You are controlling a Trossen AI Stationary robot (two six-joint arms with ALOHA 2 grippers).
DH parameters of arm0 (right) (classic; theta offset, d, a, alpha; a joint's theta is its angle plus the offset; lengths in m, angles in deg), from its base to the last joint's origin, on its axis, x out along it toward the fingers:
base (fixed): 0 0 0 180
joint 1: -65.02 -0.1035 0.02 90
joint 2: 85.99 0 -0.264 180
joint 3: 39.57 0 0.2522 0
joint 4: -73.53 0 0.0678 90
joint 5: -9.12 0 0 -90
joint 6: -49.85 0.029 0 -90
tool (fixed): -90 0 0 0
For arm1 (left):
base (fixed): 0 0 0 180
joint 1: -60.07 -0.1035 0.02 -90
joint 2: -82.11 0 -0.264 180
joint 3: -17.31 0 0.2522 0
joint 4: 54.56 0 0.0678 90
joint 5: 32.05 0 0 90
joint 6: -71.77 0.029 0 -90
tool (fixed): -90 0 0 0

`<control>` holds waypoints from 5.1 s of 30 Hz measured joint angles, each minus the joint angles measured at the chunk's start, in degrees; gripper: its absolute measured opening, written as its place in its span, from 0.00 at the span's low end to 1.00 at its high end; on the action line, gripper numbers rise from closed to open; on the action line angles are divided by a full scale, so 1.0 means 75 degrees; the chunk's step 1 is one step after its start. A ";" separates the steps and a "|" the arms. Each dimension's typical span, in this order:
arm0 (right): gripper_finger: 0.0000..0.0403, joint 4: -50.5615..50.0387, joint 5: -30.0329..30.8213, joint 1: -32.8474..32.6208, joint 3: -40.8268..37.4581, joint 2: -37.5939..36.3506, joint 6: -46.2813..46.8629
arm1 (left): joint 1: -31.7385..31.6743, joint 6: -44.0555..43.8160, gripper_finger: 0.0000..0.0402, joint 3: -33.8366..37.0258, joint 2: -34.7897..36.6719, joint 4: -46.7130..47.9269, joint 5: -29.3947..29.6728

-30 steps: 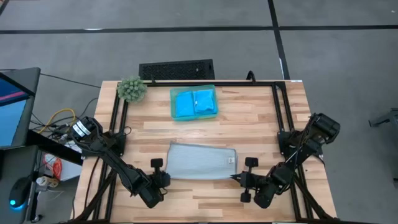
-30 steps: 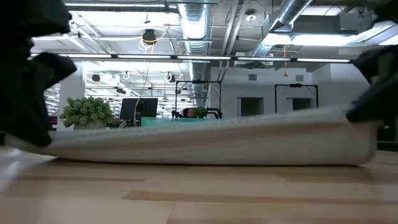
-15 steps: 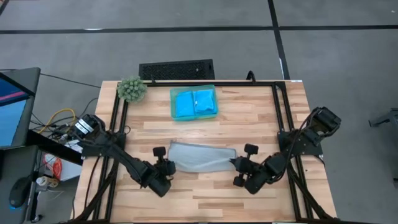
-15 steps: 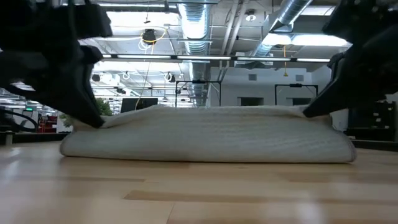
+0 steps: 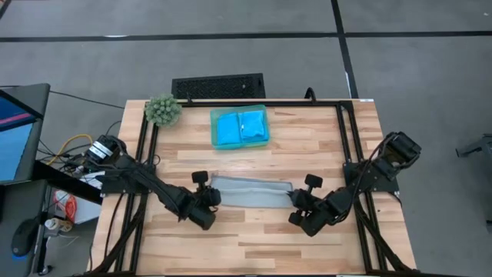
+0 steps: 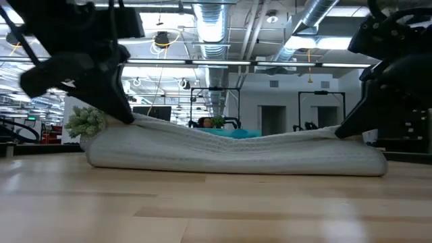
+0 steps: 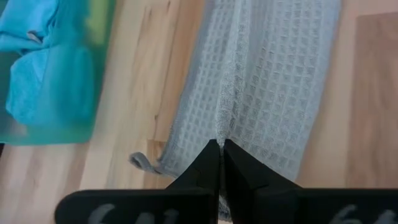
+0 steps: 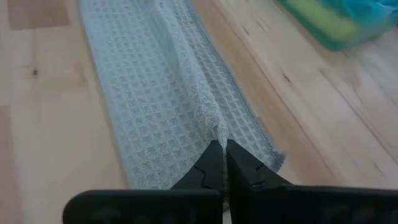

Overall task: Fold microfiber towels
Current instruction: Fold the gray microfiber towel

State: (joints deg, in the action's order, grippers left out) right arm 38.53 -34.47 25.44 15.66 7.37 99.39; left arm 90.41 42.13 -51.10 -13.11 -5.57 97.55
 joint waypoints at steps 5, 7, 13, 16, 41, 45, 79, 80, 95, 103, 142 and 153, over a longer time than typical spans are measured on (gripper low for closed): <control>0.05 -0.0157 -0.0003 0.0184 0.0000 -0.0003 0.0002 | -0.0336 0.0212 0.00 0.0062 0.0000 -0.0019 -0.0295; 0.06 -0.0182 -0.0003 0.0249 0.0000 -0.0003 0.0005 | -0.0409 0.0240 0.00 0.0076 -0.0003 0.0017 -0.0295; 0.07 -0.0376 -0.0083 0.0407 0.0003 -0.0006 0.0017 | -0.0600 0.0347 0.00 0.0076 -0.0003 -0.0007 -0.0236; 0.07 -0.0433 -0.0301 0.0509 0.0003 -0.0006 0.0020 | -0.0692 0.0395 0.00 0.0076 -0.0055 -0.0113 -0.0216; 0.30 -0.1147 -0.0739 0.1007 -0.0110 0.0012 0.0992 | -0.1034 0.0504 0.39 -0.0060 -0.0577 -0.0262 0.0557; 0.37 -0.1591 -0.0550 0.0998 -0.0113 -0.0376 0.0996 | -0.0929 0.0669 0.43 -0.0543 -0.0470 0.0050 0.0591; 0.25 0.1723 0.1696 0.0313 -0.0578 0.2049 0.3479 | -0.0107 -0.1271 0.22 0.2689 -0.0402 -0.6190 0.1629; 0.25 0.1734 0.1699 0.0312 -0.0582 0.2055 0.3482 | -0.0107 -0.1380 0.22 0.2724 -0.0463 -0.6159 0.1623; 0.25 0.1464 0.1460 0.0345 -0.0580 0.1891 0.3037 | 0.0070 -0.2392 0.22 0.2609 -0.1699 -0.6497 0.1695; 0.25 0.0331 0.1283 0.0158 -0.0609 0.1507 0.3782 | 0.0465 -0.2719 0.22 0.2634 -0.1342 -0.6701 0.1024; 0.60 -0.0217 -0.3699 0.1670 -0.0568 -0.0457 0.4944 | 0.0479 -0.2145 0.22 0.1947 -0.0825 -0.5480 0.0793; 0.12 -0.0167 -0.4065 0.1852 -0.0597 -0.0659 0.4756 | 0.0478 -0.2688 0.22 0.2218 -0.0825 -0.5663 0.0905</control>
State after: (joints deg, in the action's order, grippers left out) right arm 37.28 -64.96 39.33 11.19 2.43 135.07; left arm 94.00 21.97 -34.47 -19.30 -48.05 104.34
